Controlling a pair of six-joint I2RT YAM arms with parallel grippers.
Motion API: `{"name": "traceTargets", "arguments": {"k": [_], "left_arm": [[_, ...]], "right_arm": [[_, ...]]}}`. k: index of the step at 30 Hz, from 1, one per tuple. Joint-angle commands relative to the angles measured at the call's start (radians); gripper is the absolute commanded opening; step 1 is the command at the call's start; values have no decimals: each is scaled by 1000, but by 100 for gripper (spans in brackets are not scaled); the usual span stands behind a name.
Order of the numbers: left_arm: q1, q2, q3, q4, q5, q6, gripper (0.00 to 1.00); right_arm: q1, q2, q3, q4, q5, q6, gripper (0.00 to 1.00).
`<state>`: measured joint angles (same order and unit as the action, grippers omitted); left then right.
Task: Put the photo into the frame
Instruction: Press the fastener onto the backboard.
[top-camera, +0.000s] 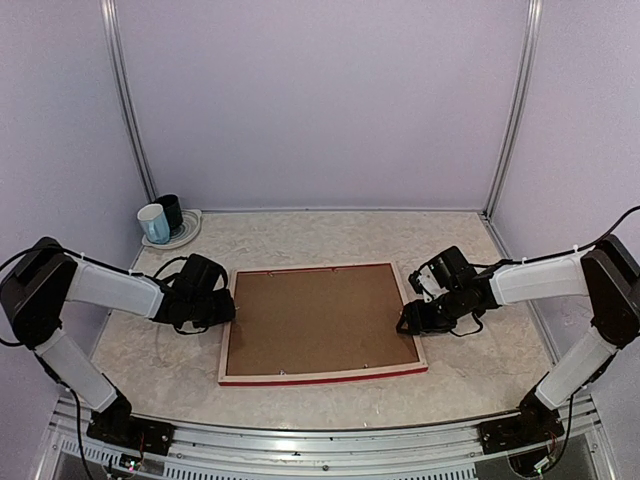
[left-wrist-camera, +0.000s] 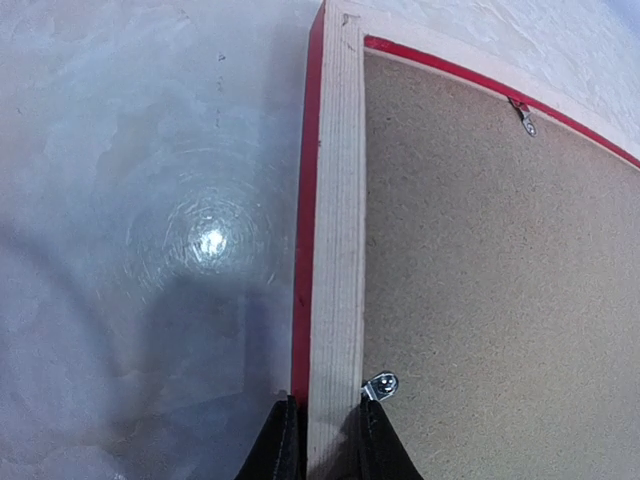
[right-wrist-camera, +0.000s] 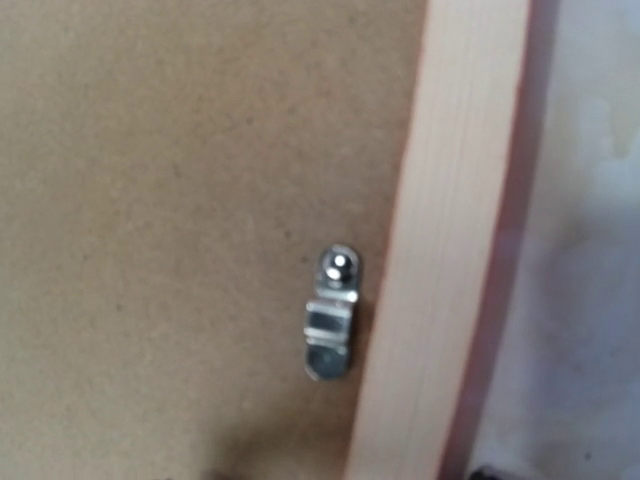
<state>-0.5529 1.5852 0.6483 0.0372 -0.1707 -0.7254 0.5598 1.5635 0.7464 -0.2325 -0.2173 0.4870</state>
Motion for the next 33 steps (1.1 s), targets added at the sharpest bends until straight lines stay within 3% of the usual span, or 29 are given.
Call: {"name": "traceTargets", "arguments": {"k": [1, 9, 18, 25, 33], "left_arm": [[19, 11, -33, -66, -18, -90, 10], [19, -61, 26, -105, 2, -71, 21], [14, -150, 140, -207, 7, 2, 43], [-6, -147, 71, -170, 22, 6, 55], [-10, -118, 4, -102, 35, 48, 78]], "right_arm": [[-5, 22, -1, -20, -17, -6, 62], [-5, 17, -6, -21, -16, -5, 62], [-5, 16, 23, -32, -26, -6, 63], [-4, 2, 70, -74, 3, -17, 69], [-5, 6, 151, -129, 75, -11, 73]]}}
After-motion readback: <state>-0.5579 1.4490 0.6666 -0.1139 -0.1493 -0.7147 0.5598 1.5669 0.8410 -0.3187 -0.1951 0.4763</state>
